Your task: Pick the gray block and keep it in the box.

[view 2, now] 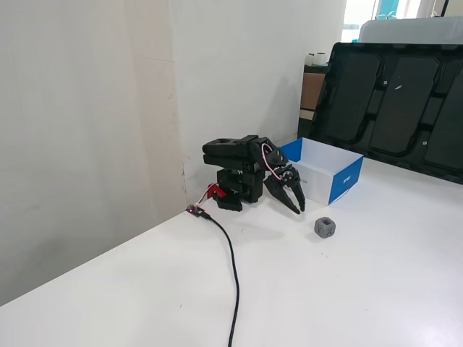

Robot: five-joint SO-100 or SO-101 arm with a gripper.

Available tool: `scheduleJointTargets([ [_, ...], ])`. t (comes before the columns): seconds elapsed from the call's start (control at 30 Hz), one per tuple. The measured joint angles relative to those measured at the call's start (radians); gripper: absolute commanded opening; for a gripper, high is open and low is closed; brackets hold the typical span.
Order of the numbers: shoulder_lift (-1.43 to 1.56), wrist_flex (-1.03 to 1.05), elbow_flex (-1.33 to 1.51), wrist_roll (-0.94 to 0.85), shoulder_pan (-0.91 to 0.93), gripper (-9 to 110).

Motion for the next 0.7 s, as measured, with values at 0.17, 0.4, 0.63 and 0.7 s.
scheduleJointTargets([
  [0.17, -0.167, -0.040, -0.092, -0.029, -0.008, 0],
  [0.4, -0.437, -0.117, -0.216, -0.144, -0.002, 0],
  [0.63, -0.623, -0.184, -0.310, -0.284, 0.026, 0],
  [0.7, -0.692, -0.193, -0.356, -0.319, 0.025, 0],
])
